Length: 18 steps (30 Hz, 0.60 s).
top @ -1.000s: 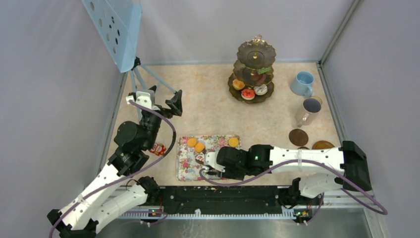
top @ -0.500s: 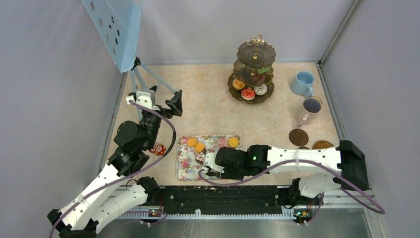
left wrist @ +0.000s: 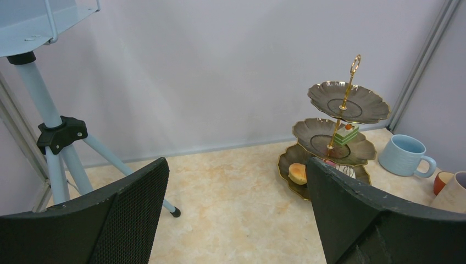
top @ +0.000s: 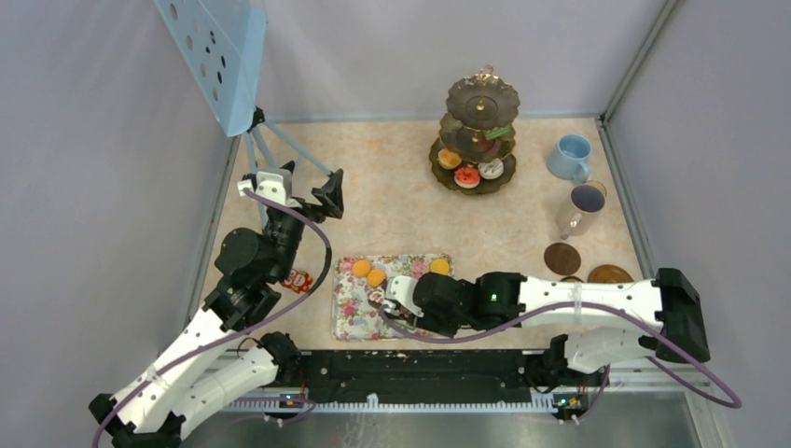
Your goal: Serve the afternoon tea
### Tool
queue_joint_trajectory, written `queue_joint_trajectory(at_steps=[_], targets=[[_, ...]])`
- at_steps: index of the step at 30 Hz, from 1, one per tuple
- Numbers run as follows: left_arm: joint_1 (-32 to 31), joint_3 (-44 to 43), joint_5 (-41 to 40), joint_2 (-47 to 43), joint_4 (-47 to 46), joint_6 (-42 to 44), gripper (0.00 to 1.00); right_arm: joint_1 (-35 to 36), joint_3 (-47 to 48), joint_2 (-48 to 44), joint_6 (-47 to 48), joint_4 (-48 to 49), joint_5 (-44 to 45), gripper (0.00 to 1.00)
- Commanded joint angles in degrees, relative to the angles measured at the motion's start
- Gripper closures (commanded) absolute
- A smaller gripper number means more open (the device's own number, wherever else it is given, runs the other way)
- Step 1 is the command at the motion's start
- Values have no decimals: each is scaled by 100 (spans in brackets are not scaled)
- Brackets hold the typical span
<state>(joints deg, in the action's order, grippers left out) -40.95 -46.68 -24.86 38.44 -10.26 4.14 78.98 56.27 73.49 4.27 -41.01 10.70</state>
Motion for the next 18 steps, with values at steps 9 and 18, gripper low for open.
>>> queue_joint_trajectory(at_steps=[9, 18], targets=[[24, -37, 70, 21, -152, -100, 1, 73, -59, -561, -935, 571, 746, 62], [25, -36, 79, 23, -144, -92, 1, -1, -62, -213, -770, 1004, 661, 56]])
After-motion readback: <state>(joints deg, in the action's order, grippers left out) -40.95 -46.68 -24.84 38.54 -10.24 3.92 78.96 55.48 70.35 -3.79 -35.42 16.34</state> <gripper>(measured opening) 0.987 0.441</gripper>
